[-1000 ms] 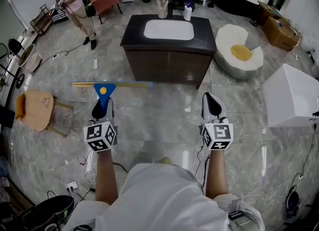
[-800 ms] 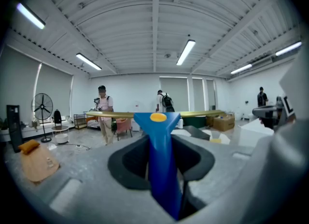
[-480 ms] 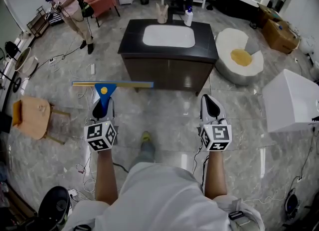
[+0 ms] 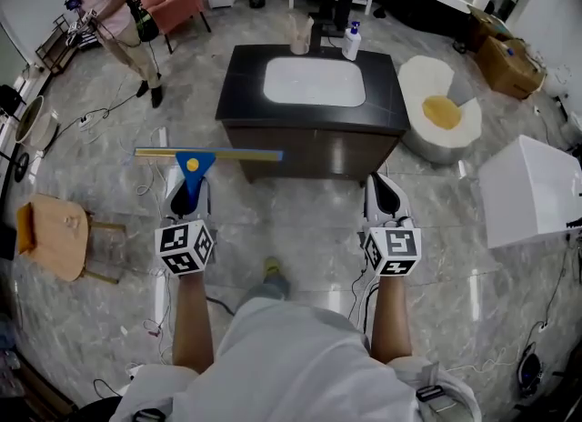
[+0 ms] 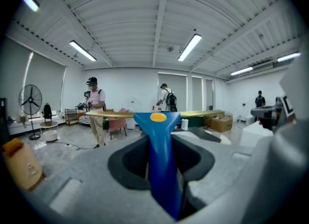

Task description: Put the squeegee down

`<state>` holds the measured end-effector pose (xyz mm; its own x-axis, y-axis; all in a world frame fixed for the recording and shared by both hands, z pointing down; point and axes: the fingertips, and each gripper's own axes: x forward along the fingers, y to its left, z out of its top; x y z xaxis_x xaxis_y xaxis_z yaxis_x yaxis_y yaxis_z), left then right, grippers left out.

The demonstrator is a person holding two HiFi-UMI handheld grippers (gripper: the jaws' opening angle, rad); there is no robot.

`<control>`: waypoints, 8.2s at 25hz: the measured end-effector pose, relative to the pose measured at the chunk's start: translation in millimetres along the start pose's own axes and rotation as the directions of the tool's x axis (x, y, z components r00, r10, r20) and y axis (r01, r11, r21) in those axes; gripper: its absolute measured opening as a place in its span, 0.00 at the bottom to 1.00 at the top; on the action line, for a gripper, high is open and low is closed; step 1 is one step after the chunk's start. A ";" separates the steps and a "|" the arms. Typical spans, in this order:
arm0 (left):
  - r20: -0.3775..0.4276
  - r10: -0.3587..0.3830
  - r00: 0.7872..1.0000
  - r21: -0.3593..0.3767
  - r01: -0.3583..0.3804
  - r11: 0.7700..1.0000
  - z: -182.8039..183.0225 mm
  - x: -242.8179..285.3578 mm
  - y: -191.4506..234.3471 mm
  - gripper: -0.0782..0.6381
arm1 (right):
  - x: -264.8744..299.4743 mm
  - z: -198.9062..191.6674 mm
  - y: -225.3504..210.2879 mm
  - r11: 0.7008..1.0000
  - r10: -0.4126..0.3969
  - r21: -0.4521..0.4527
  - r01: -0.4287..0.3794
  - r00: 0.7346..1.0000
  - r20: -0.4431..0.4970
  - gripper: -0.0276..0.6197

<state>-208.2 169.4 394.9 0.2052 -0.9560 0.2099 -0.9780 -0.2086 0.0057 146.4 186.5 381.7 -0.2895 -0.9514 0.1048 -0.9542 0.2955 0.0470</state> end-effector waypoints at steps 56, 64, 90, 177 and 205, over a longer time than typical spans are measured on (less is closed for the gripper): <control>-0.117 0.059 0.991 -0.040 -0.064 0.997 49.2 484.1 77.1 0.29 | 491.1 5.9 -165.1 0.995 0.100 0.025 -0.098 0.993 -0.060 0.05; -0.124 0.085 0.989 -0.013 -0.088 0.996 64.1 519.5 72.7 0.29 | 524.5 9.7 -178.6 0.987 0.158 0.034 -0.156 0.986 -0.058 0.05; -0.191 0.027 0.981 -0.045 -0.036 0.998 48.0 623.0 119.3 0.29 | 609.7 7.1 -158.8 0.989 0.145 0.027 -0.143 0.987 -0.073 0.05; -0.525 -0.059 0.849 -0.091 0.013 0.996 -107.2 812.9 144.6 0.38 | 668.5 -54.1 -186.8 1.000 0.007 0.013 -0.004 0.969 -0.247 0.05; -0.254 0.074 0.964 0.019 -0.072 0.997 29.5 606.9 129.7 0.26 | 574.8 0.7 -129.6 0.986 0.167 0.042 -0.164 0.982 -0.088 0.05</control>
<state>-209.4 -443.9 494.2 0.1153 -0.8850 0.4511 -0.9893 -0.1432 -0.0279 103.6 -398.7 435.2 -0.4368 -0.8776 0.1978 -0.8963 0.4432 -0.0129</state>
